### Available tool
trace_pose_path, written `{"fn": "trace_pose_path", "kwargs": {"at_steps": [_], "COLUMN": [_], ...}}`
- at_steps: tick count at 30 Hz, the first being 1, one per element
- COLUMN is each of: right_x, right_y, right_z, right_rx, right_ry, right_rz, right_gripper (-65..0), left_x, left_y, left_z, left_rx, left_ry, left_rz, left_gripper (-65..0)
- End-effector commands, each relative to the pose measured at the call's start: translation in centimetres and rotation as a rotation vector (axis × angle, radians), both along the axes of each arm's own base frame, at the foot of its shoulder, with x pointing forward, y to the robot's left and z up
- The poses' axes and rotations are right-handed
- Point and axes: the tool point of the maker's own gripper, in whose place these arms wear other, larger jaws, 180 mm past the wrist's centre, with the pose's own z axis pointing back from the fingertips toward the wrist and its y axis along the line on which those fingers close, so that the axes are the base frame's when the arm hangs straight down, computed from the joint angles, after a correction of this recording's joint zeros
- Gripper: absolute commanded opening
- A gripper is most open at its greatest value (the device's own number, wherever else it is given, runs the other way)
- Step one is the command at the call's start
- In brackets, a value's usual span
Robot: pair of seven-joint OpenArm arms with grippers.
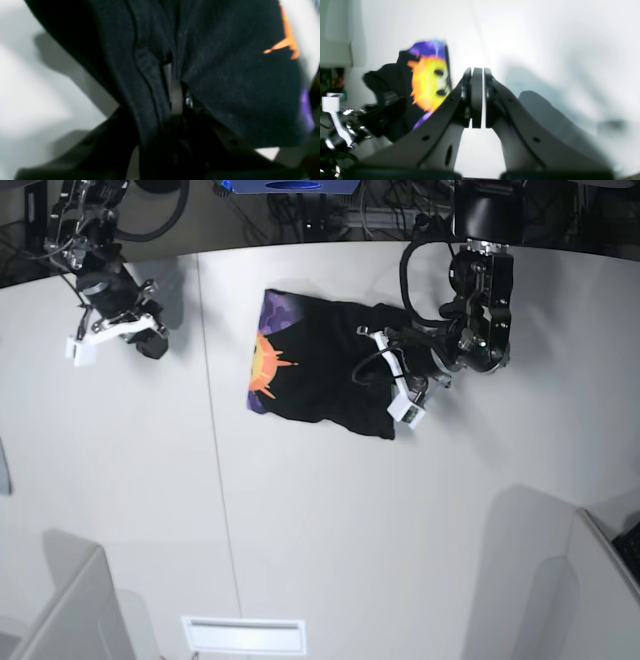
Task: Fold the T-shirt properly
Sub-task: 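Drag the folded bundle with the left gripper and flatten it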
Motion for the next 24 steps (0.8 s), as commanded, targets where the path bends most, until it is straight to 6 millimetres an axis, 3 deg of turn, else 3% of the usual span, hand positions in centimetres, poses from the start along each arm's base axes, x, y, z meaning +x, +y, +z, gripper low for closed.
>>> {"fn": "trace_pose_path", "kwargs": {"at_steps": [1, 8, 13, 19, 24], "right_x": [0.5, -1.0, -1.9, -3.7, -5.3], "right_y": [-0.3, -0.9, -2.4, -4.5, -5.8], "right_z": [0.9, 0.1, -1.0, -3.0, -3.5], "right_rx": [-0.002, -0.011, -0.019, -0.016, 0.005], "right_ry": [-0.035, 0.003, 0.041, 0.106, 0.121], "right_rz": [-0.001, -0.017, -0.057, -0.141, -0.246], "right_gripper": [-65.0, -65.0, -65.0, -65.0, -65.0], "left_x": [-1.0, -1.1, -0.3, 0.2, 0.7], "left_y": [1.8, 1.0, -0.3, -2.8, -5.3], "left_z": [-1.6, -1.6, -1.0, -0.3, 1.0], "left_rx": [0.151, 0.276, 0.329, 0.381, 0.379], "left_ry": [0.050, 0.011, -0.033, -0.102, -0.202], "left_rz": [-0.048, -0.289, -0.416, -0.591, -0.782], "left_gripper": [-65.0, -65.0, -65.0, -65.0, -65.0]}}
